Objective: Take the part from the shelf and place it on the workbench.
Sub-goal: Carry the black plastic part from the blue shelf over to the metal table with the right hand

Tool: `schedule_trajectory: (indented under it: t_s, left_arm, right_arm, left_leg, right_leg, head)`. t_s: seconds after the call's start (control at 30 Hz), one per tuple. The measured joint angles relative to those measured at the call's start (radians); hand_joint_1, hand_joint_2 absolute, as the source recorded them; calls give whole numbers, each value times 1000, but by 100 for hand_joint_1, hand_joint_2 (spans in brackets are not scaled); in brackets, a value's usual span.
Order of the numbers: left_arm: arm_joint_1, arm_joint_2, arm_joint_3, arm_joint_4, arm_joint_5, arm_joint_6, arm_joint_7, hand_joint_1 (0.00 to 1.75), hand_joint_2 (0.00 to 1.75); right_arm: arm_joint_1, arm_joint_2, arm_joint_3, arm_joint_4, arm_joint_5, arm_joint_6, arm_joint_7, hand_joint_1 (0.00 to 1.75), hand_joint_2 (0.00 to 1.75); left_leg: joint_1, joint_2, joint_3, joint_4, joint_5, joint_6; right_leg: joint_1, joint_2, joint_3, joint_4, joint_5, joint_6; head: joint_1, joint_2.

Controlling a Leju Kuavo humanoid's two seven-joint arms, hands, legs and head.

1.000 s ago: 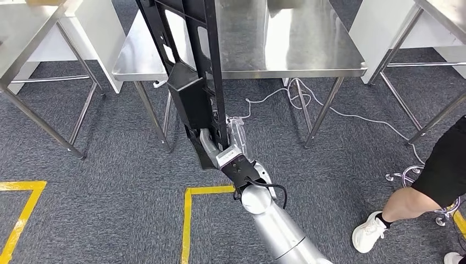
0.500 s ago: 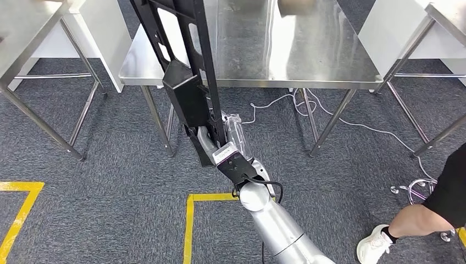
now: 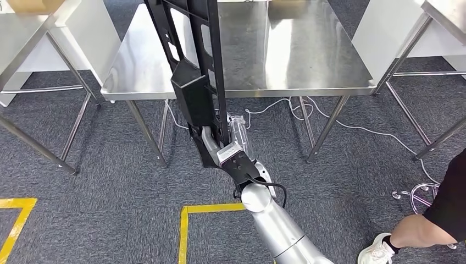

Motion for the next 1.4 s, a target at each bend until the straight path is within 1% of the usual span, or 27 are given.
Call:
schedule_trajectory:
  t_s: [0.03,0.07,0.13,0.2,0.27,0.3,0.37,0.4,0.43,0.47,0.53,0.57,0.6,0.67,0.73,0.8,0.87,0.9,0.93,0.97,1.03,1.1,1.13,1.17,1.23,1.3,1.4]
  left_arm:
    - [-1,1,0,0,-2,0,2,0,175]
    - [-3,1,0,0,-2,0,5,0,175]
    - [-7,2,-1,-1,-2,1,14,0,175]
    - [-10,1,-1,-2,-1,4,24,0,175]
    - [-12,0,0,-2,-1,6,28,0,175]
    - [-12,0,0,-2,-1,6,28,0,175]
    - [-12,0,0,-2,-1,6,28,0,175]
    - [-10,0,0,-2,-1,6,28,0,175]
    - [-8,0,0,-2,-1,6,28,0,175]
    - [-6,0,0,-2,-1,6,28,0,175]
    - [-4,1,0,-2,-1,8,28,0,175]
    - [-3,1,1,-2,-1,10,28,0,175]
    - [-3,2,1,-2,-1,11,28,0,175]
    - [-2,2,1,-3,-1,12,28,0,175]
    - [-2,2,2,-3,-1,14,27,0,175]
    - [-2,2,2,-3,0,15,24,0,175]
    - [0,2,2,-3,0,15,20,0,175]
    - [3,2,2,-3,0,15,18,0,175]
    - [5,3,2,-3,0,15,15,0,175]
    - [6,3,2,-3,1,15,13,0,175]
    - [8,5,2,-3,1,15,10,0,175]
    - [8,8,2,-4,1,15,9,0,175]
    - [8,10,2,-4,2,15,9,0,175]
    - [8,10,2,-4,2,15,9,0,175]
    - [8,10,2,-5,2,15,8,0,175]
    - [8,10,2,-6,2,15,7,0,175]
    - [6,9,2,-6,4,17,5,0,175]
  right_arm:
    - [2,0,-3,-1,3,-1,2,175,175]
    - [3,0,-6,-3,7,-2,4,175,175]
    - [6,3,-10,-6,16,-2,11,175,175]
    - [6,12,-12,-7,24,-1,16,175,175]
    - [1,23,-13,-5,31,1,17,175,175]
    - [-2,26,-13,-3,33,1,16,175,175]
    - [-5,28,-16,3,38,3,14,175,175]
    - [-2,28,-18,6,41,4,14,175,175]
    - [0,29,-20,8,43,5,14,175,175]
    - [2,31,-21,10,44,6,14,175,175]
    - [3,34,-23,12,45,6,14,175,175]
    - [3,35,-24,13,45,7,13,175,175]
    - [4,36,-26,15,46,8,13,175,175]
    - [5,40,-29,17,47,10,13,175,175]
    - [4,49,-32,18,47,14,12,175,175]
    - [1,57,-35,19,48,20,12,175,175]
    - [-1,61,-36,22,48,23,12,175,175]
    - [-1,62,-36,25,49,24,12,175,175]
    - [-1,62,-36,28,50,24,11,175,175]
    - [-1,63,-36,30,50,25,11,175,175]
    - [-1,64,-36,32,50,26,10,175,175]
    - [-3,67,-36,33,50,27,9,175,175]
    - [-3,68,-36,34,50,27,9,175,175]
    - [-3,69,-36,35,50,29,9,175,175]
    - [-5,69,-37,34,50,30,9,175,175]
    - [-9,68,-37,35,50,31,8,175,175]
    - [-10,63,-37,37,48,34,7,175,175]
  left_leg:
    - [-5,-1,11,-39,36,8]
    - [-11,-2,21,-64,56,17]
    - [-25,-4,32,-86,57,36]
    - [-24,-3,64,-121,56,51]
    - [-14,-2,98,-142,54,58]
    - [-11,-1,109,-148,51,59]
    - [-7,-3,121,-150,39,56]
    - [-3,-5,128,-149,31,51]
    - [2,-6,137,-149,22,44]
    - [9,-8,147,-147,11,35]
    - [20,-11,169,-136,-15,13]
    - [21,-11,173,-131,-28,3]
    - [21,-10,176,-126,-40,-7]
    - [22,-6,178,-123,-49,-20]
    - [29,0,162,-87,-47,-24]
    - [31,3,94,25,-65,-25]
    - [29,2,1,152,-116,-25]
    - [27,2,-36,185,-135,-24]
    - [25,2,-57,188,-136,-20]
    - [21,2,-63,162,-113,-14]
    - [7,3,-43,47,-10,13]
    - [-12,0,-20,-49,62,41]
    - [-19,-2,-15,-73,74,50]
    - [-23,-3,-10,-81,68,55]
    - [-22,-4,19,-99,71,62]
    - [-17,-4,48,-111,72,66]
    - [-18,-7,63,-113,59,69]
  right_leg:
    - [0,0,12,-4,-7,3]
    - [-2,1,21,-10,-11,8]
    - [-7,1,32,-16,-11,24]
    - [-4,0,31,1,-9,38]
    - [-2,-2,-4,67,-20,44]
    - [-6,-3,-41,122,-35,45]
    - [-18,-4,-127,234,-66,53]
    - [-27,-5,-159,261,-73,60]
    - [-35,-6,-176,254,-63,74]
    - [-44,-8,-174,213,-35,94]
    - [-60,-18,-144,84,47,134]
    - [-63,-24,-128,39,71,134]
    - [-63,-28,-121,16,85,123]
    - [-58,-26,-116,17,80,86]
    - [-58,-20,-107,17,76,65]
    - [-54,-17,-90,14,64,47]
    - [-45,-15,-75,13,49,33]
    - [-40,-13,-65,13,41,29]
    - [-35,-10,-54,13,32,27]
    - [-31,-8,-41,13,22,27]
    - [-24,-6,-16,11,4,27]
    - [-19,-3,0,7,-13,33]
    - [-16,-2,5,9,-15,39]
    - [-13,-1,11,9,-15,47]
    - [-9,-2,14,26,-17,59]
    - [-11,-4,-23,98,-35,58]
    - [-16,-5,-147,269,-93,57]
  head:
    - [3,0]
    - [5,0]
    - [3,0]
    - [-2,0]
    - [0,0]
    - [1,0]
    - [1,0]
    - [1,0]
    - [1,0]
    - [1,0]
    - [6,0]
    - [9,0]
    - [11,0]
    - [9,0]
    - [4,0]
    - [0,0]
    - [-3,0]
    - [-3,0]
    - [-3,0]
    - [-3,0]
    - [-3,0]
    - [-2,0]
    - [-2,0]
    - [-2,0]
    - [-3,0]
    - [-1,0]
    - [-1,0]
